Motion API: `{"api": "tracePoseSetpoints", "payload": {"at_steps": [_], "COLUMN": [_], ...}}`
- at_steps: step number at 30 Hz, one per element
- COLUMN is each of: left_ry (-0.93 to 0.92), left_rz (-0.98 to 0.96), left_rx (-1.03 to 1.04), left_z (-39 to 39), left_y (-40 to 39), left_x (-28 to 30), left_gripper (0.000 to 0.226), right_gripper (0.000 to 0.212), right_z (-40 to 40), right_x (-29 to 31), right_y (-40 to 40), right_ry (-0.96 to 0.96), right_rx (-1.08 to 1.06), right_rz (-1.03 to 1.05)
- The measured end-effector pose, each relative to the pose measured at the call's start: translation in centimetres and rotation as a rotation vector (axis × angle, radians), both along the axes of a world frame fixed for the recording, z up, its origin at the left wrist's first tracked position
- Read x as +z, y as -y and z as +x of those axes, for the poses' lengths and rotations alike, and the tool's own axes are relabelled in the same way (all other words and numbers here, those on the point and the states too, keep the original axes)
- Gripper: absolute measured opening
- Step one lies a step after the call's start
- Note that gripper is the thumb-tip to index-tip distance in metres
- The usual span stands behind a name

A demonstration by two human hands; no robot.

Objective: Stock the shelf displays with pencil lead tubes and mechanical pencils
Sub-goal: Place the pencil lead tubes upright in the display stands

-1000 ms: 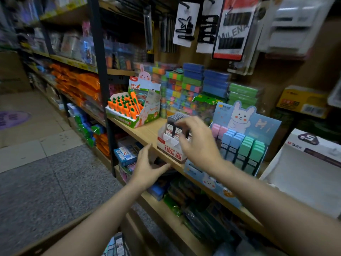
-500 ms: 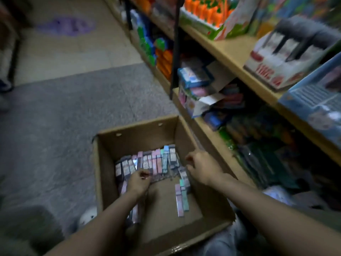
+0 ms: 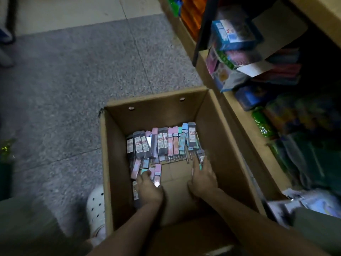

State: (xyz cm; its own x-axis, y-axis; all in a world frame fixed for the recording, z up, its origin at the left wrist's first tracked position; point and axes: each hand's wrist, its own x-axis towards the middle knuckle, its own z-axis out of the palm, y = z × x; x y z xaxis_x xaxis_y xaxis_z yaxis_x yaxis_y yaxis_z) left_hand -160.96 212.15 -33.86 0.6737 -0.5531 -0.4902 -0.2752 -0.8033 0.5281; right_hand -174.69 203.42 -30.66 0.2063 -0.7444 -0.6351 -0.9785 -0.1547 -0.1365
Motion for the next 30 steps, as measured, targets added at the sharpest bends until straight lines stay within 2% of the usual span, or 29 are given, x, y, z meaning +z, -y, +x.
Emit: {"api": "tracePoseSetpoints", "payload": {"at_steps": [3, 9, 13, 15, 21, 24, 30], "left_ry": [0.033, 0.019, 0.000, 0.001, -0.003, -0.006, -0.009], "left_rz": [-0.002, -0.079, -0.083, -0.088, -0.111, -0.142, -0.146], "left_rx": [0.000, -0.068, -0.150, -0.168, -0.152, -0.130, -0.217], "left_z": [0.0, -0.5, -0.9, -0.8, -0.6, -0.8, -0.7], "left_y": [0.2, 0.6, 0.6, 0.6, 1.2, 1.8, 2.9], "left_x": [-0.7, -1.1, -1.5, -1.6, -1.4, -1.1, -1.7], "left_gripper": [0.049, 0.049, 0.053, 0.050, 0.036, 0.032, 0.015], "right_gripper": [0.083, 0.071, 0.057, 0.054, 0.071, 0.073, 0.065], "right_z": [-0.1, 0.1, -0.4, -0.4, 0.7, 0.8, -0.1], "right_x": [-1.0, -1.5, -1.6, -1.8, -3.0, -3.0, -1.9], "right_y": [-0.3, -0.3, 0.7, 1.3, 2.4, 2.2, 2.3], "right_ry": [0.044, 0.161, 0.165, 0.139, 0.109, 0.133, 0.402], "right_rx": [-0.013, 0.120, 0.013, -0.036, -0.112, -0.140, -0.295], "right_rz": [0.037, 0.003, -0.160, -0.165, -0.185, -0.220, -0.170]}}
